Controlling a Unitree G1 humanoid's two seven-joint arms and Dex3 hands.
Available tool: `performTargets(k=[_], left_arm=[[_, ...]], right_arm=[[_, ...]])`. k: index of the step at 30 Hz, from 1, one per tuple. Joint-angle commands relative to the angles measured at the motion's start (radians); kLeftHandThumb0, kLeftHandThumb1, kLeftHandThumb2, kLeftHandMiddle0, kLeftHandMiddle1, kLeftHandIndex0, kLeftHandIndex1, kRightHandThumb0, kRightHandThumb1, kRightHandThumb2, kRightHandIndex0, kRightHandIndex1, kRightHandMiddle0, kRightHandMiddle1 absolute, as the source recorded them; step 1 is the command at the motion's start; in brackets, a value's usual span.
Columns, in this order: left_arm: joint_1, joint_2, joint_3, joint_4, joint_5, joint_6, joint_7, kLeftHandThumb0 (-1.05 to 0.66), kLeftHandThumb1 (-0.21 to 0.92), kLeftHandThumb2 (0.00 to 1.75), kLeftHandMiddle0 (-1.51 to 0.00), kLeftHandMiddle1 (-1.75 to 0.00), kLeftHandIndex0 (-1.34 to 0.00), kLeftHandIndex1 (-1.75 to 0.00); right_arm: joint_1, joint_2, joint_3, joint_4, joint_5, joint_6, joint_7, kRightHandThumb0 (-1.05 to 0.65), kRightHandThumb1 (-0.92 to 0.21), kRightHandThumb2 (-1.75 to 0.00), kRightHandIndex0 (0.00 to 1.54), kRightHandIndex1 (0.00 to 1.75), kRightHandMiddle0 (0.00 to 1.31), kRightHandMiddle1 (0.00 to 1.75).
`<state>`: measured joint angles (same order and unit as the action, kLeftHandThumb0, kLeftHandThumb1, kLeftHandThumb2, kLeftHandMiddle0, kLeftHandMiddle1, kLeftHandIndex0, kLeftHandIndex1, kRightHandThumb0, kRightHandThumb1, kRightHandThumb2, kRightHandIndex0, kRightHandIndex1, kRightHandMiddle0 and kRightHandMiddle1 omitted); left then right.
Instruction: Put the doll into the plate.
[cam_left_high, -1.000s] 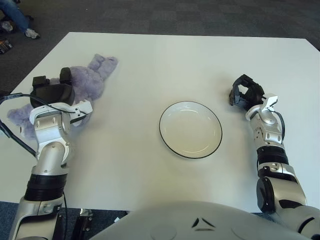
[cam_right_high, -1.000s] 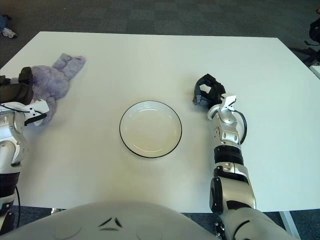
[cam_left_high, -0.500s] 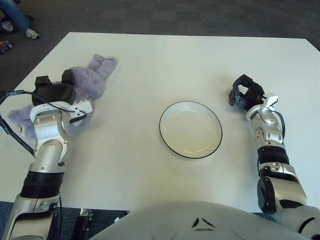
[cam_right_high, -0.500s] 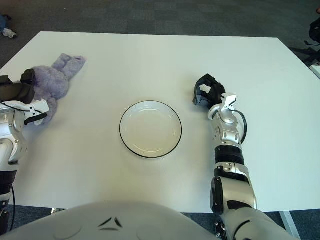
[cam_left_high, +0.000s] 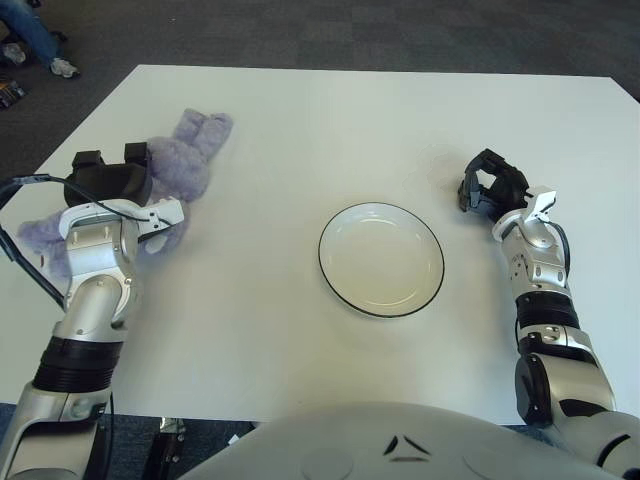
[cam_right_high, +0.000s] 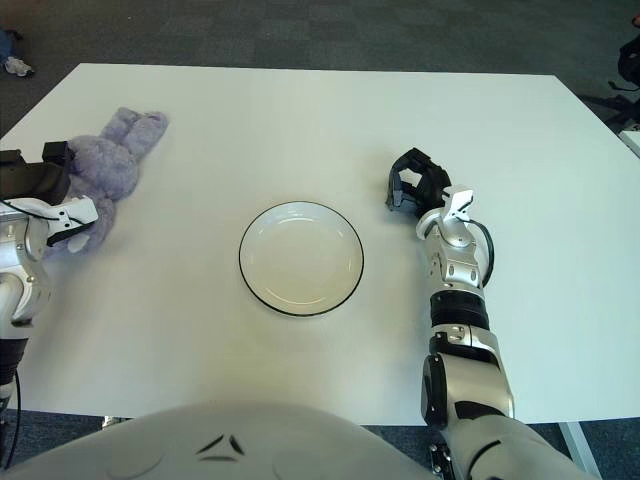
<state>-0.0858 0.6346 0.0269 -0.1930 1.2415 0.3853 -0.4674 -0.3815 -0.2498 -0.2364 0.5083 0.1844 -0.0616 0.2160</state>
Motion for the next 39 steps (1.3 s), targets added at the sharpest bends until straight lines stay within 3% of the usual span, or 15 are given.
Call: performTargets(k=[1, 6, 16, 27, 34, 39], left_arm=[[0.012, -0.002, -0.031, 0.035, -0.03, -0.01, 0.001, 0.03, 0.29, 1.32, -0.6, -1.66, -0.45, -1.74], [-0.002, -0.001, -0.045, 0.035, -0.039, -0.014, 0.036, 0.0, 0.3, 1.33, -0.5, -1.73, -0.53, -1.72], [-0.012, -0.008, -0.044, 0.022, -0.086, -0.026, 0.101, -0.01, 0.21, 1.36, -0.71, -1.67, -0.58, -1.57], [-0.028, -0.069, -0.028, 0.045, -0.184, -0.029, 0.274, -0.01, 0.19, 1.33, -0.78, -1.57, -0.61, -1.52], [-0.03, -0.144, 0.025, 0.082, -0.371, -0.177, 0.529, -0.01, 0.14, 1.36, -0.86, -1.52, -0.67, -1.47], [-0.035, -0.145, 0.034, 0.132, -0.45, -0.285, 0.638, -0.01, 0.1, 1.39, -0.89, -1.51, -0.69, -1.45]], right_arm=[[0.019, -0.004, 0.004, 0.021, 0.0, 0.04, 0.001, -0.46, -0.37, -1.25, 1.17, 1.75, 0.57, 1.75], [0.018, -0.006, 0.005, 0.017, -0.003, 0.051, 0.0, -0.46, -0.37, -1.25, 1.17, 1.75, 0.57, 1.75], [0.017, -0.011, 0.01, 0.012, -0.005, 0.059, 0.007, -0.46, -0.37, -1.24, 1.17, 1.75, 0.57, 1.75], [0.018, -0.01, 0.009, 0.004, 0.001, 0.068, 0.013, -0.46, -0.38, -1.24, 1.16, 1.75, 0.56, 1.75], [0.02, -0.011, 0.011, -0.003, 0.0, 0.076, 0.015, -0.46, -0.38, -1.23, 1.15, 1.75, 0.56, 1.75], [0.02, -0.011, 0.011, -0.004, 0.0, 0.076, 0.019, -0.46, -0.38, -1.23, 1.16, 1.75, 0.56, 1.75]])
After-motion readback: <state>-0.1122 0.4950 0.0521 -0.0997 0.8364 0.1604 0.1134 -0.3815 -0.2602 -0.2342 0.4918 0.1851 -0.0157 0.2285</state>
